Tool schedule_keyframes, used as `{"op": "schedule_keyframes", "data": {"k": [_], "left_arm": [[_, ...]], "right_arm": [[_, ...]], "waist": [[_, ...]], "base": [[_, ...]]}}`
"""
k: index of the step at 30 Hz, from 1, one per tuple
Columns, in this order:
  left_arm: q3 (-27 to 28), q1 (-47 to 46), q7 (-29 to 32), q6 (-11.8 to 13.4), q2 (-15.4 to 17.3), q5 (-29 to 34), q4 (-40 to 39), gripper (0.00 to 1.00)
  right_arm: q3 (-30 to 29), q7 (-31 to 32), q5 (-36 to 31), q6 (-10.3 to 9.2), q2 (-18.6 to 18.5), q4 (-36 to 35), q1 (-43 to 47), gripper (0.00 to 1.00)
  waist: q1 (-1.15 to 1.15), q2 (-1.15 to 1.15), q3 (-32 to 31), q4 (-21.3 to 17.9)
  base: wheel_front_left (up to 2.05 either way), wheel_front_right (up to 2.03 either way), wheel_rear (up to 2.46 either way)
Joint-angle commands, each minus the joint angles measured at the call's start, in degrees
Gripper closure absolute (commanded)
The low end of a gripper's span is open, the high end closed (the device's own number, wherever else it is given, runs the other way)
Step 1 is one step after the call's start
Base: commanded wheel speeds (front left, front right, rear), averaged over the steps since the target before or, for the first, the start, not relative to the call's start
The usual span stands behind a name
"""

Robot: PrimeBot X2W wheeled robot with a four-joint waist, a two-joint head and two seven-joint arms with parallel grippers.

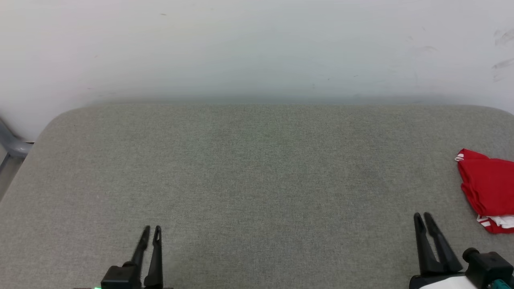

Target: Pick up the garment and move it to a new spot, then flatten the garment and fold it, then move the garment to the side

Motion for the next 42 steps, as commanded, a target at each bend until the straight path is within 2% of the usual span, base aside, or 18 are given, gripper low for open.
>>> {"op": "schedule_keyframes", "data": {"k": [1, 22, 42], "left_arm": [[-0.02, 0.08, 0.07, -0.04, -0.09, -0.34, 0.35, 1.0], [2.38, -4.02, 5.66, -2.59, -0.49, -24.43, 3.44, 1.0], [4.21, -6.95, 9.78, -4.49, -0.86, -41.62, 5.63, 1.0]], "right_arm": [[0.03, 0.06, 0.32, 0.0, 0.0, 0.32, -0.01, 1.0], [-0.21, 5.18, 23.49, -0.01, -0.61, 2.64, -3.5, 1.0], [-0.65, 9.1, 39.84, -0.02, -0.86, 4.33, -6.0, 1.0]], "waist": [[0.0, 0.0, 0.0, -0.01], [0.0, 0.0, 0.27, -0.31], [0.0, 0.0, 0.52, -0.59]], "base": [[0.0, 0.0, 0.0], [0.0, 0.0, 0.0], [0.0, 0.0, 0.0]]}}
